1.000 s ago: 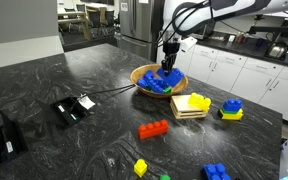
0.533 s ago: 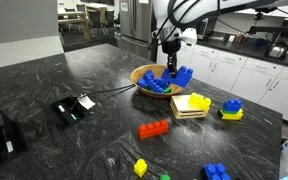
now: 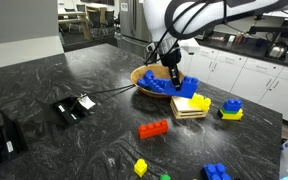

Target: Remove the stacked blue blocks from the wooden bowl

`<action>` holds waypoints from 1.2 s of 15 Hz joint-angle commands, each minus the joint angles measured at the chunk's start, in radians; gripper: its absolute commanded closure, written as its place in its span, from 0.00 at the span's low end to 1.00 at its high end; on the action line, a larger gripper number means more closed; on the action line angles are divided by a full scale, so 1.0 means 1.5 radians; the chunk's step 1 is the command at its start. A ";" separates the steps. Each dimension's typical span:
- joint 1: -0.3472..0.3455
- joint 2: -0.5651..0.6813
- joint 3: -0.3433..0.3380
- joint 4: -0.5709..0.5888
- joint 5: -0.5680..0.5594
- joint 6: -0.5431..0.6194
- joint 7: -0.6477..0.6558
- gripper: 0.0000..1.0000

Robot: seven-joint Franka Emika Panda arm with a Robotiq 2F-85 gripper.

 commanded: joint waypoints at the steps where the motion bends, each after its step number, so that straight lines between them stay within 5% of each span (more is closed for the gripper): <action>1: 0.015 -0.036 0.016 -0.055 0.023 -0.006 0.043 0.91; 10: 0.029 -0.089 0.024 -0.210 0.150 0.011 0.192 0.91; 18: 0.027 -0.044 0.015 -0.246 0.147 0.035 0.204 0.91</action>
